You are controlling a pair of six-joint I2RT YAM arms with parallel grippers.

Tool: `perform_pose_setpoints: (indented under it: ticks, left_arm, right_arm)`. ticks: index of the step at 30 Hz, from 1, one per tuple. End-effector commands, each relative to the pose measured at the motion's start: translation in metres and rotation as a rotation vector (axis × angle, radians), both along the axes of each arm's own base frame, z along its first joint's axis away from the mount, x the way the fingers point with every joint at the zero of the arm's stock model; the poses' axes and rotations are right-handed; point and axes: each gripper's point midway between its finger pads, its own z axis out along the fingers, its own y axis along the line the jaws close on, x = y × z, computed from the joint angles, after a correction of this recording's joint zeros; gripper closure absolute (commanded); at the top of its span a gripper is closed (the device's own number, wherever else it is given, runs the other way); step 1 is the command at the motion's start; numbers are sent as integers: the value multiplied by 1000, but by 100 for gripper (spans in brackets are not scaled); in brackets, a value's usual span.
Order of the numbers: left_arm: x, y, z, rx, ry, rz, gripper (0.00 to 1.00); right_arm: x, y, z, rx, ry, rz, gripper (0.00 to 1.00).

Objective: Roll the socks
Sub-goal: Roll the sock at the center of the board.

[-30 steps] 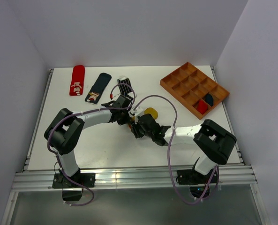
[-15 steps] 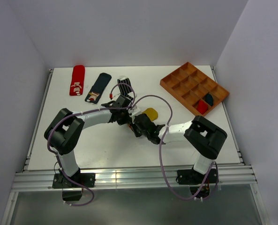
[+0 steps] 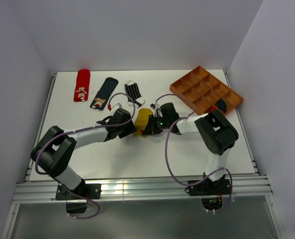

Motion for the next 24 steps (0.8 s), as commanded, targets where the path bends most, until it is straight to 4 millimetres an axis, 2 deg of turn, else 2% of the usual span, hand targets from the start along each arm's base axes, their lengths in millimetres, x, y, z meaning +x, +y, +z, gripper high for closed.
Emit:
perform_pose_setpoints:
  ticks: [1, 3, 4, 6, 12, 14, 24]
  left_arm:
    - [1, 1, 19, -78, -69, 20, 42]
    - [3, -1, 32, -132, -120, 37, 41]
    - [-1, 4, 26, -134, -114, 43, 41]
    - [-3, 3, 32, -170, -131, 49, 41]
    - [-11, 3, 24, -237, -121, 82, 41]
    - [-8, -1, 31, -297, -139, 101, 40]
    - [2, -11, 33, -412, -170, 154, 41]
  right_arm:
    - [-18, 5, -1, 142, 249, 58, 100]
    - [-16, 8, 5, 184, 291, 80, 100]
    - [-17, 6, -1, 178, 337, 65, 100]
    - [-9, 8, 3, 174, 338, 74, 100]
    - [2, 5, 2, 102, 315, 60, 100]
    - [1, 6, 0, 90, 319, 59, 100]
    - [0, 11, -5, 73, 332, 38, 100]
